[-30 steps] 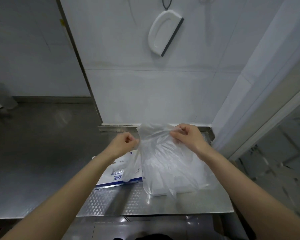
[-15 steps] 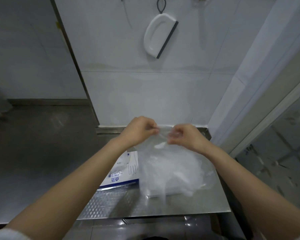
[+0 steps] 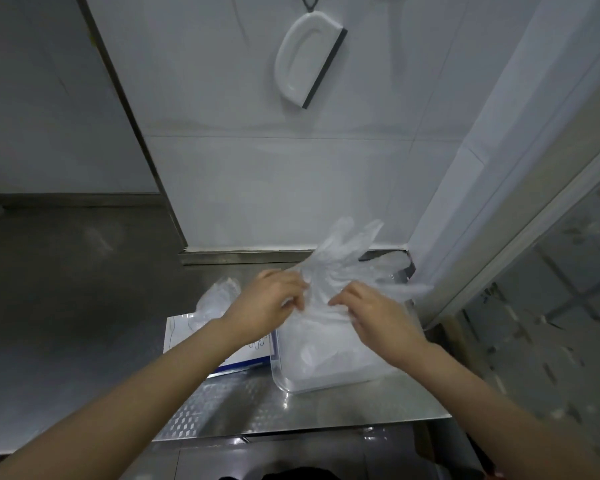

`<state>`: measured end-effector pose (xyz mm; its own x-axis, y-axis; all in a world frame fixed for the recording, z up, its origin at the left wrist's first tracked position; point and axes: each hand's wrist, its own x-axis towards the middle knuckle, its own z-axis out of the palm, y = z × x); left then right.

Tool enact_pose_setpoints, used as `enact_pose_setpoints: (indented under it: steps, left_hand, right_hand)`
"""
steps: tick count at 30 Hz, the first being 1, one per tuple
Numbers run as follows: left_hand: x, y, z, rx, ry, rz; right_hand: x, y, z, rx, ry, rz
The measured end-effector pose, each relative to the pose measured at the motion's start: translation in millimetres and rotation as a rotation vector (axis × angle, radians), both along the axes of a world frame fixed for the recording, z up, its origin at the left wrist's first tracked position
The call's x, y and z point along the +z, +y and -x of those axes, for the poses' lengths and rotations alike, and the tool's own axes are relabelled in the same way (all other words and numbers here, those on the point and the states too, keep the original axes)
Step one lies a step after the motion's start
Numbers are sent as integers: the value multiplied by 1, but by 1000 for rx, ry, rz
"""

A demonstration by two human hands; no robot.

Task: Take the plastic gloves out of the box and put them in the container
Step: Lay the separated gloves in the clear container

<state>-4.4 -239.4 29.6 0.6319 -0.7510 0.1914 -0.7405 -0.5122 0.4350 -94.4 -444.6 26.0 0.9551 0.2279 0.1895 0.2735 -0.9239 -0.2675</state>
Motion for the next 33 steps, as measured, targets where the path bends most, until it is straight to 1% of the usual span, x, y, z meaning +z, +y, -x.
enact_pose_setpoints:
  steps: [1,3,6,9,10,11,12,14,15,16,17,18,19,20,22,24,26,30,33]
  left_hand:
    - [-4,-1,1,-14,-2,-76]
    - [-13,-6,2,-56,-21,-232]
    - [-24,-14,4,-111,-59,-490]
    - [-33,-22,7,-167,-115,-708]
    - [-35,-25,8,-167,-116,-755]
    - [-36,-27,9,-153,-125,-778]
    - [-37,-30,10,-127,-142,-774]
    - [-35,-36,12,-47,-152,-665]
    - [-35,-39,15,-2,-130,-594]
    - [-35,-42,17,35,-96,-540]
    - [-37,-47,20,60,-58,-508]
    - [-41,-51,23,76,-17,-510]
    - [-47,-54,25,83,25,-556]
    - [-55,-58,27,83,62,-636]
    - [-69,-61,29,72,98,-817]
    - [-79,-61,30,41,106,-945]
    - [-86,-62,28,11,108,-1006]
    - [-94,-64,19,-29,131,-1062]
    - [-98,-64,7,-35,142,-1076]
  right_hand:
    - [-9,1,0,5,121,15]
    - [-25,3,-3,5,291,29]
    - [-41,8,-8,-13,465,1]
    - [-42,8,-13,6,709,-200]
    - [-39,7,-17,14,792,-265]
    - [-34,5,-20,9,820,-327]
    - [-29,2,-23,-22,775,-395]
    - [-25,-2,-27,-128,495,-471]
    - [-26,-5,-27,-159,358,-430]
    - [-28,-6,-26,-155,287,-348]
    - [-32,-7,-25,-123,284,-248]
    - [-37,-7,-25,-81,338,-146]
    - [-44,-7,-25,-45,410,-50]
    - [-51,-8,-26,-28,479,39]
    - [-64,-10,-28,-13,551,174]
    - [-76,-15,-30,-27,605,234]
    - [-84,-21,-31,-41,650,266]
    - [-91,-29,-35,-65,683,340]
    - [-94,-31,-41,-86,696,319]
